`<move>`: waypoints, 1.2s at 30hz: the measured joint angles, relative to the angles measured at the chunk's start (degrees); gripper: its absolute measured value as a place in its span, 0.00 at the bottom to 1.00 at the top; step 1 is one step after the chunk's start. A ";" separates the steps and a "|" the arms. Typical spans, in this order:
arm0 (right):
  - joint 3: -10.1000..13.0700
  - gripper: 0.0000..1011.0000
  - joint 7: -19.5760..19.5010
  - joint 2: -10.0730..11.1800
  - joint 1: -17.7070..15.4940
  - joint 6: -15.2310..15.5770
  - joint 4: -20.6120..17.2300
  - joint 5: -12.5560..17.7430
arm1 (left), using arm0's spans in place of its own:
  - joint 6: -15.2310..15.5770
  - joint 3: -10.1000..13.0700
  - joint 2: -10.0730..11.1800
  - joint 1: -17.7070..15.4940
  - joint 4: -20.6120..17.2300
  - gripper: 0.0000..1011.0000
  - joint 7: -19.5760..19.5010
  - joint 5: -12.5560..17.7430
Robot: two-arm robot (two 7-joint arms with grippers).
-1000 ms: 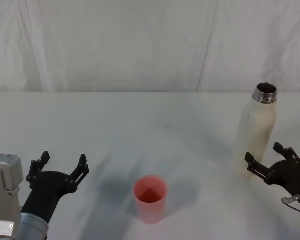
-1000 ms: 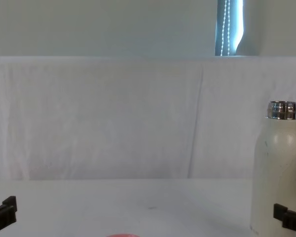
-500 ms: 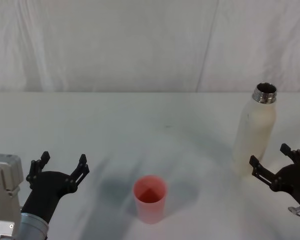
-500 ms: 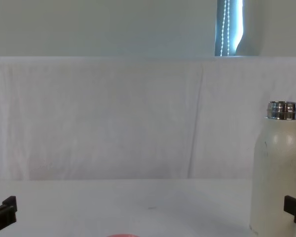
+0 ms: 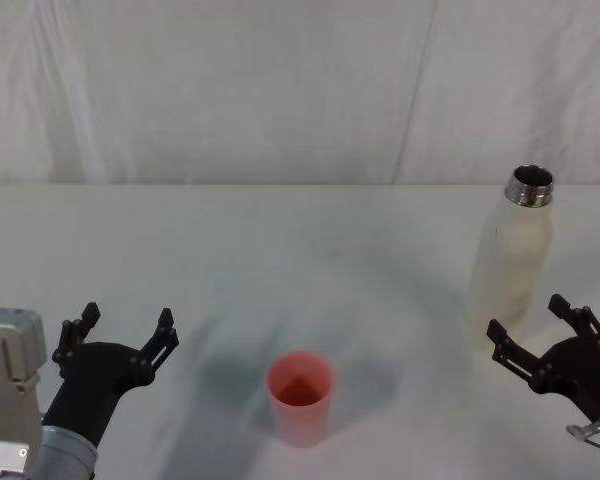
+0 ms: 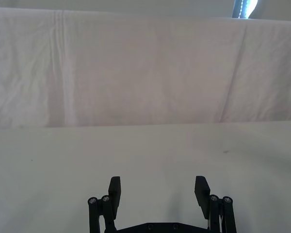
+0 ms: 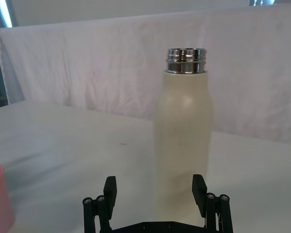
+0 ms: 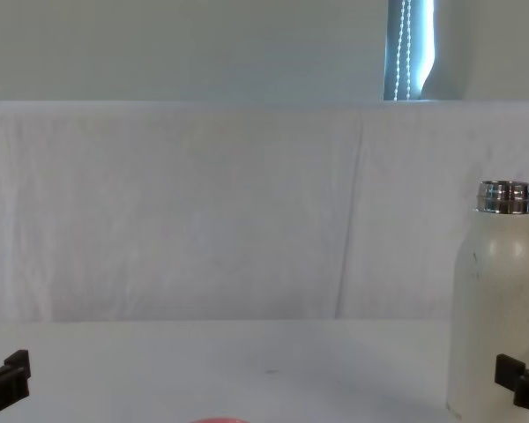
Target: Grasp the thermos with one hand and pour water into the cup lid.
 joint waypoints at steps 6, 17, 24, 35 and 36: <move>-0.33 0.99 0.35 0.07 -0.10 0.11 -0.30 -0.15 | 0.00 0.00 0.00 0.00 0.00 0.99 0.00 0.00; -0.58 0.99 0.25 -0.01 -0.13 0.06 -0.49 -0.87 | 0.00 0.00 0.00 0.00 0.00 0.99 0.00 0.00; -0.58 0.99 0.22 -0.02 -0.10 0.04 -0.49 -0.87 | 0.00 0.00 0.00 0.00 0.00 0.99 0.00 0.00; -0.55 0.99 0.20 0.04 -0.08 0.04 -0.48 -0.82 | 0.00 0.00 0.00 0.00 0.00 0.99 0.00 0.00; -0.54 0.99 0.20 0.04 -0.08 0.04 -0.48 -0.81 | 0.00 0.00 0.00 0.00 0.00 0.99 0.00 0.00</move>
